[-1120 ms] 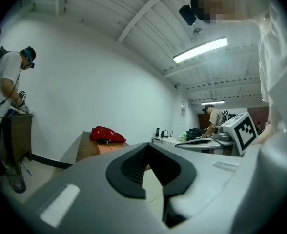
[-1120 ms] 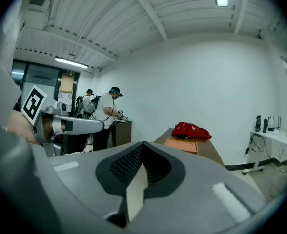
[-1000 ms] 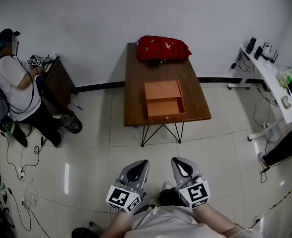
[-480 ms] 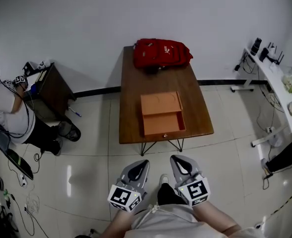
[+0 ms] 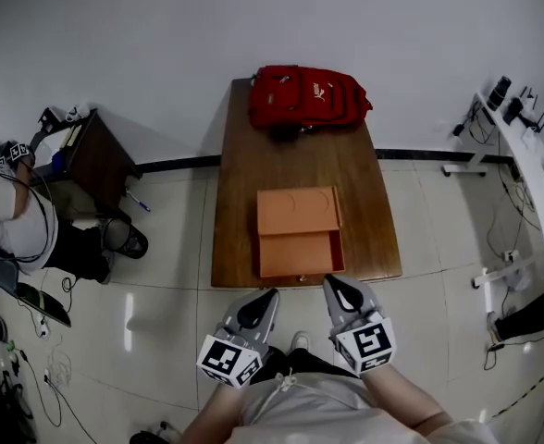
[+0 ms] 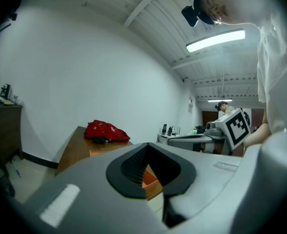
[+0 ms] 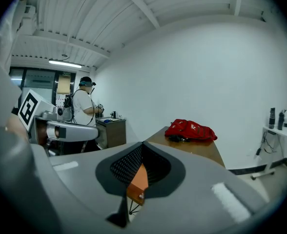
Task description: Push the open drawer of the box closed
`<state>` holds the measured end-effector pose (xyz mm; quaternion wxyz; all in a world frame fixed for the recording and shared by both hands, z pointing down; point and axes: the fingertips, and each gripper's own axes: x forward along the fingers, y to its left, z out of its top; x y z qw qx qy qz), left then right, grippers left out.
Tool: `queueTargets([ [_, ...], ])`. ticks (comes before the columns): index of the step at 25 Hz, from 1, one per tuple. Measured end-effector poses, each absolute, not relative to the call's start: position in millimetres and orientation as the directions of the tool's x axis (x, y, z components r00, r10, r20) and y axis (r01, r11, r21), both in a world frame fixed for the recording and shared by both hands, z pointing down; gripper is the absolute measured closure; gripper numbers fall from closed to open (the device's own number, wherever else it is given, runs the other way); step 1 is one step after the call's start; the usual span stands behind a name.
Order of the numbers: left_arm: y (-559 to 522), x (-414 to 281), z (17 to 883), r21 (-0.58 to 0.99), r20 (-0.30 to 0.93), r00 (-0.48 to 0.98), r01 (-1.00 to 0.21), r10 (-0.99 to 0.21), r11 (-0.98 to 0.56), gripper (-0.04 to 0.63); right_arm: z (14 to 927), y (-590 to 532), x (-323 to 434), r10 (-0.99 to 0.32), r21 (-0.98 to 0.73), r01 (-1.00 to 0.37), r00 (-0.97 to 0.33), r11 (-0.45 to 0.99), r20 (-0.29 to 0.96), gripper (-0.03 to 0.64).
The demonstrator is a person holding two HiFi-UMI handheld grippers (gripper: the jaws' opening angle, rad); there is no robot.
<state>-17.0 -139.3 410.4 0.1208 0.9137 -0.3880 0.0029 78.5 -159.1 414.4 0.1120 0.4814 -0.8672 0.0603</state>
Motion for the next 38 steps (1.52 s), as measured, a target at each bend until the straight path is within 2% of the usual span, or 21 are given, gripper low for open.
queueTargets([
  [6,-157,-18,422,0.26,0.118,0.689,-0.717,-0.715,-0.647,0.589,431,-174,77,-0.805,-0.018,-0.84,-0.525,0.542,0.277,0.609],
  [9,-163,-16,437,0.297,0.138,0.702,-0.702,-0.699,-0.647,0.589,452,-177,78,-0.784,-0.042,-0.845,-0.512,0.533,0.351,0.609],
  [20,-177,-11,544,0.39,0.338,0.725,-0.688,-0.6,-0.612,0.589,553,-186,82,-0.713,-0.127,-0.875,-0.457,0.467,0.532,0.609],
  [28,-188,0,606,0.439,0.402,0.732,-0.681,-0.549,-0.587,0.589,625,-185,82,-0.636,-0.169,-0.885,-0.434,0.434,0.638,0.609],
  [38,-205,7,617,0.471,0.441,0.749,-0.662,-0.494,-0.583,0.589,637,-205,78,-0.597,-0.238,-0.88,-0.456,0.41,0.66,0.609],
])
